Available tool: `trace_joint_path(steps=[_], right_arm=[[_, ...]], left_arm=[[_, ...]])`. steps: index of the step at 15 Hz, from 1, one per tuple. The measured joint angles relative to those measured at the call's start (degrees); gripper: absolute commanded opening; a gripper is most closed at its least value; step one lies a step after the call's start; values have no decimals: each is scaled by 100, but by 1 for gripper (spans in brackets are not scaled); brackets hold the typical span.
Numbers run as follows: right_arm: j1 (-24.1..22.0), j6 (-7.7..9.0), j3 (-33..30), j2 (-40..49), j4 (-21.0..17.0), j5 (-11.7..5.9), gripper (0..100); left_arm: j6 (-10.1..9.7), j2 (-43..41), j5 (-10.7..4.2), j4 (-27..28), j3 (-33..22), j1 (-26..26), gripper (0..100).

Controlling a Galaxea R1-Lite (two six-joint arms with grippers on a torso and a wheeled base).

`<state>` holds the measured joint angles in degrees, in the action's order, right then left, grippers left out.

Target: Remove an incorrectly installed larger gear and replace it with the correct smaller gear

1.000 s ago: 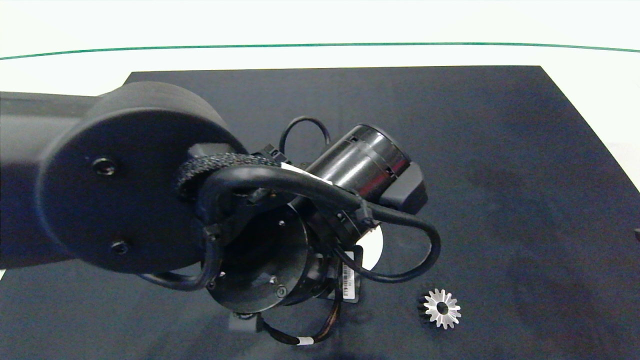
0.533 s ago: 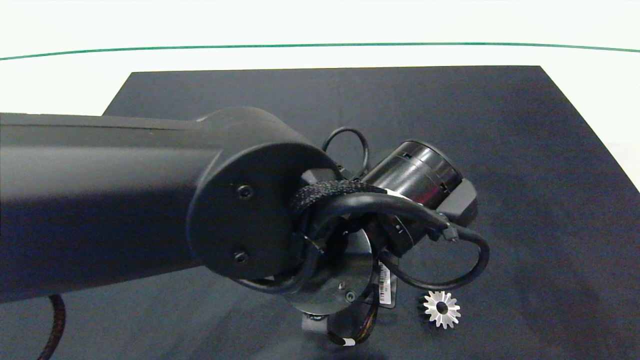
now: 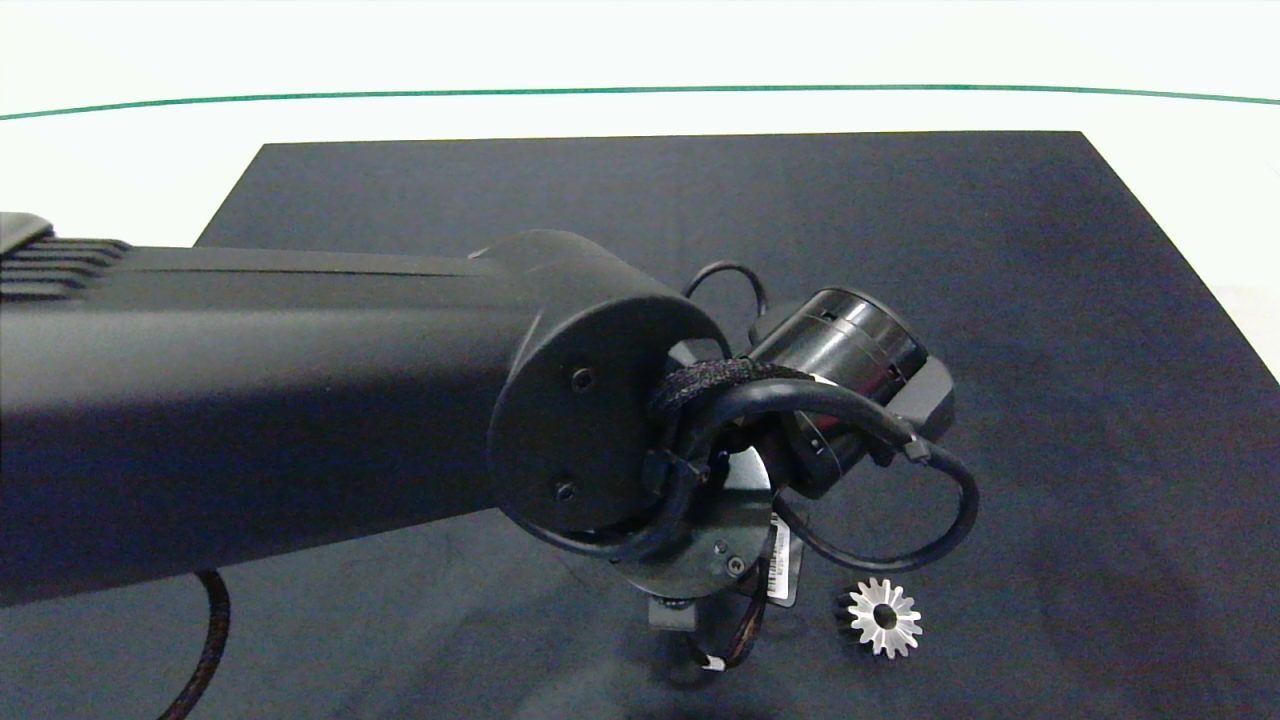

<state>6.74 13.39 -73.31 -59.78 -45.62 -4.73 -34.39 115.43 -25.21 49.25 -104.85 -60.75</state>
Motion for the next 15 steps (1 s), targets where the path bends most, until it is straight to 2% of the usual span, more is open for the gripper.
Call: trace_joint_path(steps=[2,5,6,8,9,15], right_arm=[[0,0,0,-5,0,0,100],[0,-11,-6,-2,9,0,100],[0,-13,-6,-2,9,0,100],[0,-13,-9,0,9,22,100],[1,-13,-9,0,9,41,100],[1,-13,-9,2,9,60,100]], left_arm=[[129,39,-1,15,-6,5,25],[168,78,-6,24,-5,17,25],[204,94,-89,20,-6,17,25],[291,173,-360,17,-9,30,25],[313,221,-428,15,-24,28,25],[333,321,-434,28,-196,22,25]])
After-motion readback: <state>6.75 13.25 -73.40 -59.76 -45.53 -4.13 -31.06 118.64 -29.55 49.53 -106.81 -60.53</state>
